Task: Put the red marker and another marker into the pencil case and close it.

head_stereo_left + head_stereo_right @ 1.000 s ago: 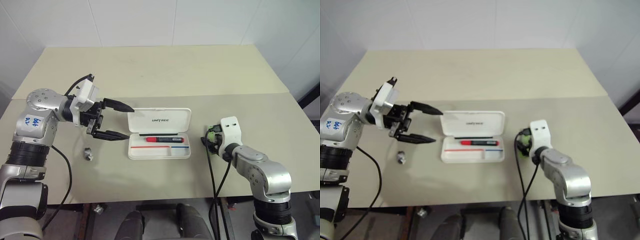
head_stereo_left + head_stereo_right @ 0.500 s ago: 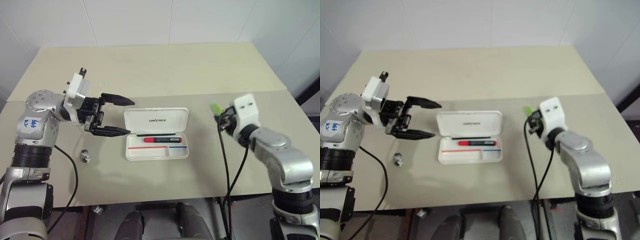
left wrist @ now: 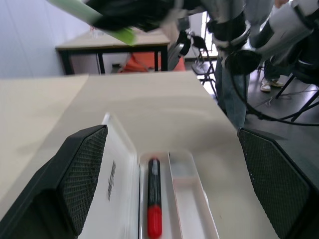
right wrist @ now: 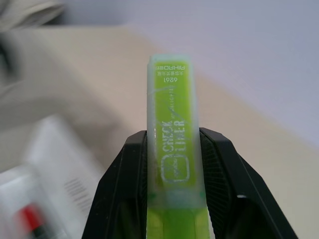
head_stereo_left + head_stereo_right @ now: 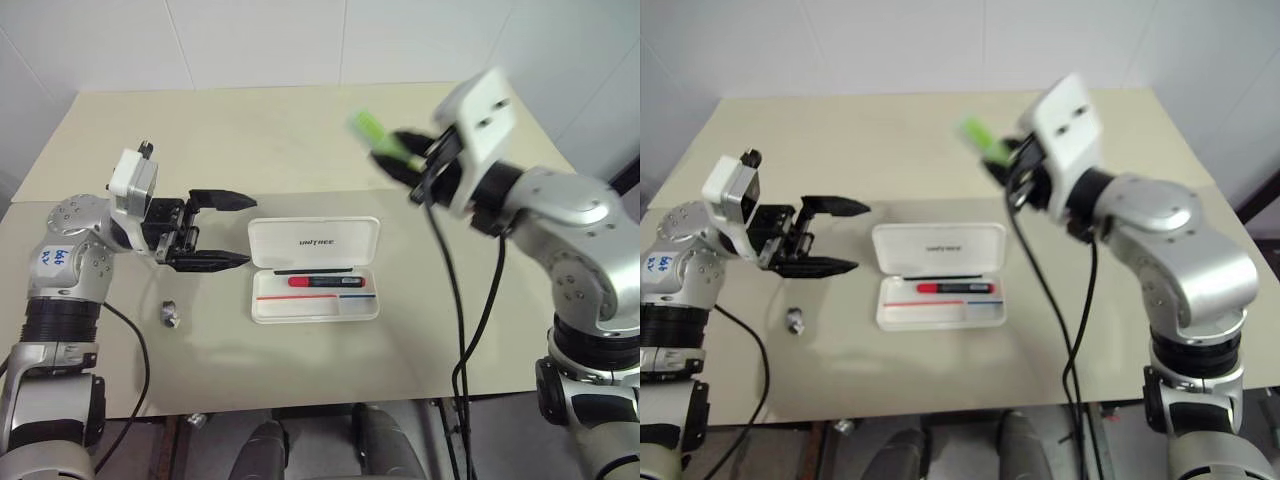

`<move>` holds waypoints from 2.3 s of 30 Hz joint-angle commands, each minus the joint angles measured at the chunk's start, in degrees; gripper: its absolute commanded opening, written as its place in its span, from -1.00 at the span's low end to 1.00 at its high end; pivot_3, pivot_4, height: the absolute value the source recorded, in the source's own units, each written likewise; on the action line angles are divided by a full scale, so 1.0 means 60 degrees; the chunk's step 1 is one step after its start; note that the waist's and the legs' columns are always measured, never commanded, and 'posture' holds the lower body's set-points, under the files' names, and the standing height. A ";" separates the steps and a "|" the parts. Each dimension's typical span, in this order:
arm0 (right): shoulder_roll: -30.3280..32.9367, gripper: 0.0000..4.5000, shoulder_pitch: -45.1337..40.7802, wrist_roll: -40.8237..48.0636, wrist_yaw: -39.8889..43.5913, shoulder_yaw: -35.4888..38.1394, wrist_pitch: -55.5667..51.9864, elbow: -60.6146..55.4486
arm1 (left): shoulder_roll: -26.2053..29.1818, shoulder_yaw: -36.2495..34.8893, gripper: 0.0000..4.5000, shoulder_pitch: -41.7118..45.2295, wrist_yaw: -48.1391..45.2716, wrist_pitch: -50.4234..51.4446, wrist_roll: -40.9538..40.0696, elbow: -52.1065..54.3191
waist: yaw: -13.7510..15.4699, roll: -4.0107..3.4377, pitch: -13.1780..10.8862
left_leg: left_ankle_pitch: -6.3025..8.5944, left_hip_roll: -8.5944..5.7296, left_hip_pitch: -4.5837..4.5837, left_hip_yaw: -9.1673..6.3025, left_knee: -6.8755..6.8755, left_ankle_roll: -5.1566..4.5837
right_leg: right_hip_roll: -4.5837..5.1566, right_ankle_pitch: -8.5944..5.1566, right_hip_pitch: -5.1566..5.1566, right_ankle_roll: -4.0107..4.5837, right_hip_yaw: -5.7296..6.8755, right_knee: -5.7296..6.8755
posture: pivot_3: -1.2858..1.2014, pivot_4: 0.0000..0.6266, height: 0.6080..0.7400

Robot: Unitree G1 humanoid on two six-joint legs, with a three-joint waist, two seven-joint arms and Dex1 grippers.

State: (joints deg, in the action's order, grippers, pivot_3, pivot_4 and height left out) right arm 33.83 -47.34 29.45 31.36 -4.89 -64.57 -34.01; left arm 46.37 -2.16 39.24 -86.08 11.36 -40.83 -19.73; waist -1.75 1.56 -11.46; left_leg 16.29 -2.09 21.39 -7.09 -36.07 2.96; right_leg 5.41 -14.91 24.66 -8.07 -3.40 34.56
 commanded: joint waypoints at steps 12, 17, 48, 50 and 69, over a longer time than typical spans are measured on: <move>-0.0363 -0.51 -0.1277 -0.1334 0.1450 -0.5050 0.0713 0.1428 | 0.0960 -0.0045 1.00 -0.0799 -0.1070 -0.1539 -0.0169 -0.1232 | -0.0019 0.0000 0.0000 | -0.0001 0.0004 0.0010 0.0002 -0.0007 0.0001 | -0.0007 0.0000 0.0025 0.0001 0.0003 0.0015 | 0.03 -0.52 1.00; -0.0683 -0.51 -0.1556 -0.1962 0.2052 -0.5819 0.1316 0.2303 | 0.0803 -0.0405 1.00 -0.1327 -0.1027 -0.1492 -0.0098 -0.0721 | -0.0010 0.0000 0.0000 | -0.0001 -0.0002 0.0021 0.0007 -0.0007 0.0001 | 0.0000 0.0000 0.0037 0.0001 -0.0001 0.0031 | 0.03 -0.52 1.00; -0.1366 -0.51 -0.1020 -0.2598 0.2886 -0.5240 0.1665 0.2617 | 0.0597 -0.1260 1.00 -0.2017 -0.0659 -0.0778 0.0151 0.0479 | -0.0024 0.0002 0.0001 | -0.0008 0.0001 0.0042 0.0007 -0.0011 0.0014 | -0.0004 -0.0002 0.0089 0.0006 -0.0004 0.0062 | 0.03 -0.52 1.00; -0.1387 -0.17 -0.0985 -0.2591 0.2898 -0.5200 0.1641 0.2593 | 0.0568 -0.1249 1.00 -0.2006 -0.0646 -0.0789 0.0172 0.0467 | -0.0021 0.0002 0.0001 | -0.0008 0.0001 0.0042 0.0007 -0.0012 0.0014 | -0.0005 -0.0001 0.0089 0.0006 -0.0004 0.0064 | 0.03 -0.52 1.00; -0.0713 0.98 -0.0238 -0.2147 0.3173 -0.4369 0.1441 0.1646 | 0.0247 -0.1275 1.00 -0.2106 -0.0337 -0.0760 0.0333 0.0666 | -0.0003 0.0006 0.0003 | -0.0008 0.0000 0.0043 0.0008 -0.0011 0.0015 | -0.0003 -0.0002 0.0088 0.0006 -0.0004 0.0061 | 0.03 -0.52 1.00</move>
State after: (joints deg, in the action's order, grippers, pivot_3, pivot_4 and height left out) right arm 29.37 -49.07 16.41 50.43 -32.59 -56.57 -22.42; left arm 47.93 -8.42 26.49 -86.00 6.92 -38.94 -17.87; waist -1.77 1.59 -11.44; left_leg 16.24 -2.09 21.65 -7.04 -36.14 3.05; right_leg 5.39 -14.92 25.18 -8.03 -3.42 34.92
